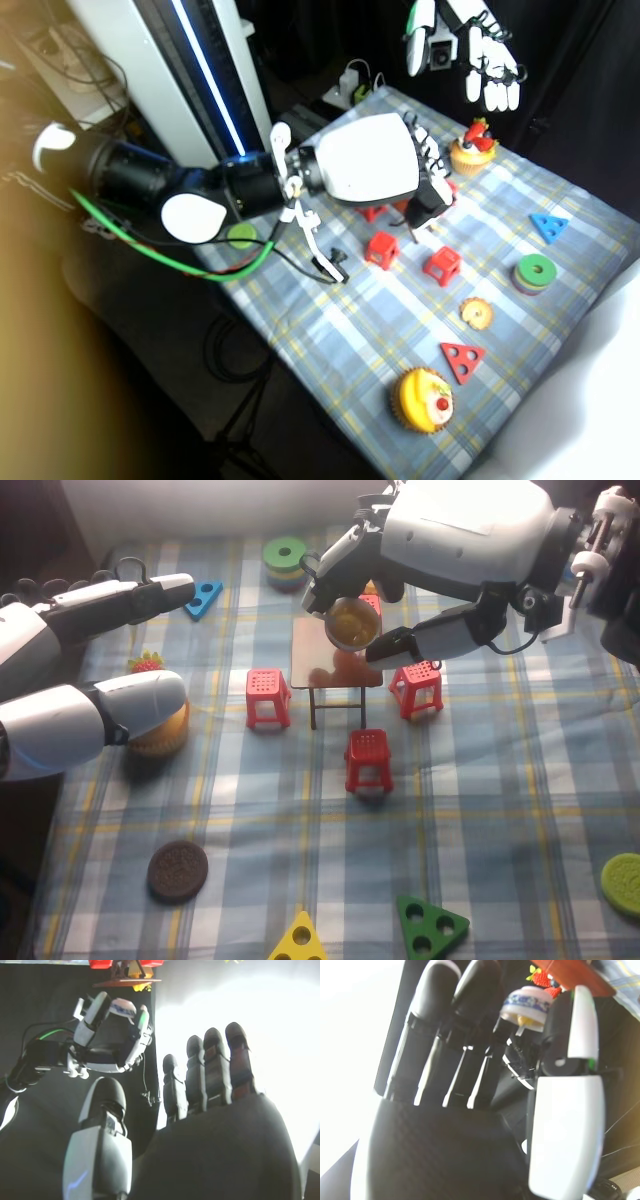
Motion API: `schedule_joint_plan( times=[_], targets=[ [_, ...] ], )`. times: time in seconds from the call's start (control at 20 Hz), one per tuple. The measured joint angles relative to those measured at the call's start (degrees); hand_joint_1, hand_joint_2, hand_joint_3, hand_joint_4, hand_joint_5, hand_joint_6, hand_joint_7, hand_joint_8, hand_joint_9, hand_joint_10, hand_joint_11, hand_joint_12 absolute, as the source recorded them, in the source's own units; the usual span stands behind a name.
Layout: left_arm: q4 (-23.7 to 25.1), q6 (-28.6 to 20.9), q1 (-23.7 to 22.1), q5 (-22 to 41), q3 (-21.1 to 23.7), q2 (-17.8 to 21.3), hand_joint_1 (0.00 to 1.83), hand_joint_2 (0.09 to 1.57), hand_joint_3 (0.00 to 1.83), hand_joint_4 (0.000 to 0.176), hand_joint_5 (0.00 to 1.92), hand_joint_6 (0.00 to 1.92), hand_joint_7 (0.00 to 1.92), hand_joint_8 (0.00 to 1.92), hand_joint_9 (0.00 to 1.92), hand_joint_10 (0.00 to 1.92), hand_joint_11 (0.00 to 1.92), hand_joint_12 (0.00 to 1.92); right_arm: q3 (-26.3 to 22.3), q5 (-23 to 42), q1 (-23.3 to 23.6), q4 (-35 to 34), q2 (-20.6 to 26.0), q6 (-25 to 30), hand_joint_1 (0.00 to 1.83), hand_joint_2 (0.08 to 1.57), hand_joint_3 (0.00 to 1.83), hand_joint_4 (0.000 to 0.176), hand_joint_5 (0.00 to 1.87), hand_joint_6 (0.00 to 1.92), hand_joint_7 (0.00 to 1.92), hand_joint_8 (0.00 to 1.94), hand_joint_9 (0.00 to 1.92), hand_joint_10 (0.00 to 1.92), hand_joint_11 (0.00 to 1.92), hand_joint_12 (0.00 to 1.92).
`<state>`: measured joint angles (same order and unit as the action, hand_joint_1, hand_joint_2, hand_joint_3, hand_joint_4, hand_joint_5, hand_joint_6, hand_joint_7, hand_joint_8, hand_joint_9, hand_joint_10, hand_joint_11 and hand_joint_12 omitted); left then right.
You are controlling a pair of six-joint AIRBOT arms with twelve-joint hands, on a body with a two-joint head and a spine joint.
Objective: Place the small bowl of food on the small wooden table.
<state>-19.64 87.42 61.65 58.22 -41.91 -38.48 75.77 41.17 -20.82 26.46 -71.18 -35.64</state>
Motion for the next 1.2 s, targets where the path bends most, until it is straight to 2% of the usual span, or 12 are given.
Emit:
schedule_joint_plan(
  times=[0.1,0.2,0.4,0.5,0.75,0.85,0.9,0.95,1.05,1.1,1.15,1.2],
  targets=[
    [0.09,0.00,-0.09,0.04,0.00,0.00,0.44,1.18,0.00,0.176,0.35,0.00,0.33,0.01,0.24,0.00,0.00,0.36,0.00,-0.20,0.00,0.28,-0.02,0.02,1.25,1.05,0.00,0.033,1.11,0.76,1.16,0.71,1.07,0.50,0.74,1.19],
    [0.07,0.00,-0.11,0.04,0.00,0.00,0.45,1.18,0.00,0.176,0.36,0.00,0.33,0.00,0.25,0.00,0.00,0.39,0.09,-0.55,0.00,0.39,-0.02,0.00,1.24,1.06,0.00,0.038,1.07,0.85,1.13,0.73,1.05,0.37,0.68,1.12],
    [0.07,0.00,-0.11,0.04,0.00,-0.02,0.41,1.18,0.00,0.173,0.38,0.00,0.34,0.01,0.27,0.01,0.00,0.42,0.11,-0.90,0.00,0.59,-0.02,0.00,1.23,1.09,0.00,0.027,1.02,0.97,1.05,0.82,1.06,0.12,0.67,0.98],
    [0.07,0.00,-0.11,0.04,0.00,-0.02,0.39,1.18,0.00,0.171,0.37,0.00,0.33,0.00,0.27,0.00,0.00,0.46,0.11,-1.01,0.00,0.63,-0.02,0.02,1.23,1.09,0.00,0.013,1.04,0.97,1.02,0.84,1.04,0.07,0.61,0.98],
    [0.07,0.00,-0.11,0.07,0.00,-0.02,0.38,1.19,0.00,0.170,0.35,0.00,0.32,0.00,0.27,0.00,0.00,0.44,0.17,-1.27,0.00,0.63,-0.02,0.02,1.23,1.09,0.00,0.021,1.04,0.95,1.02,0.85,1.08,0.05,0.67,1.02],
    [0.04,0.00,-0.11,0.07,-0.11,-0.20,0.37,1.19,0.00,0.168,0.37,0.00,0.33,0.00,0.28,0.00,0.00,0.44,0.24,-1.42,0.00,0.66,-0.02,0.02,1.23,1.09,0.00,0.008,1.05,0.93,1.00,0.89,1.07,0.04,0.63,1.08],
    [0.04,0.00,-0.11,0.02,-0.17,-0.24,0.36,1.20,0.00,0.166,0.37,0.00,0.32,0.00,0.27,0.00,0.00,0.40,0.31,-1.66,0.00,0.63,-0.02,0.02,1.17,1.07,0.00,0.000,1.07,0.83,0.93,0.44,1.04,0.02,0.58,1.09],
    [0.04,0.00,-0.11,0.02,-0.17,-0.24,0.36,1.20,0.00,0.166,0.37,0.00,0.32,0.00,0.27,0.00,0.00,0.40,0.35,-1.73,0.00,0.63,-0.02,0.02,1.17,1.07,0.00,0.000,1.07,0.83,0.93,0.44,1.04,0.02,0.58,1.09],
    [0.07,0.00,-0.13,0.07,-0.17,-0.24,0.39,1.19,0.00,0.162,0.36,0.00,0.32,0.00,0.27,0.00,0.00,0.41,0.59,-1.99,0.00,0.63,-0.02,0.04,1.14,1.05,0.00,0.000,1.12,0.75,0.95,0.09,0.97,0.00,0.53,1.13],
    [0.07,0.00,-0.17,0.04,-0.17,-0.24,0.39,1.19,0.00,0.161,0.37,0.00,0.32,0.00,0.28,0.00,0.00,0.46,0.68,-2.12,0.00,0.61,-0.02,0.02,1.15,0.94,0.00,0.000,0.92,0.16,0.84,0.01,0.85,0.00,0.38,1.18],
    [0.04,0.00,-0.17,0.04,-0.17,-0.24,0.39,1.19,0.00,0.162,0.36,0.00,0.31,0.00,0.28,0.00,0.00,0.44,0.70,-2.21,0.00,0.63,-0.02,0.02,1.13,0.93,0.00,0.000,0.91,0.06,0.78,0.00,0.81,0.00,0.35,1.20],
    [0.07,0.00,-0.17,0.07,-0.17,-0.24,0.40,1.19,0.00,0.166,0.34,0.00,0.32,0.00,0.26,0.00,0.00,0.39,0.68,-2.25,0.00,0.63,-0.02,0.02,1.11,0.92,0.00,0.032,0.90,0.04,0.71,0.00,0.74,0.00,0.31,1.18]
  ],
)
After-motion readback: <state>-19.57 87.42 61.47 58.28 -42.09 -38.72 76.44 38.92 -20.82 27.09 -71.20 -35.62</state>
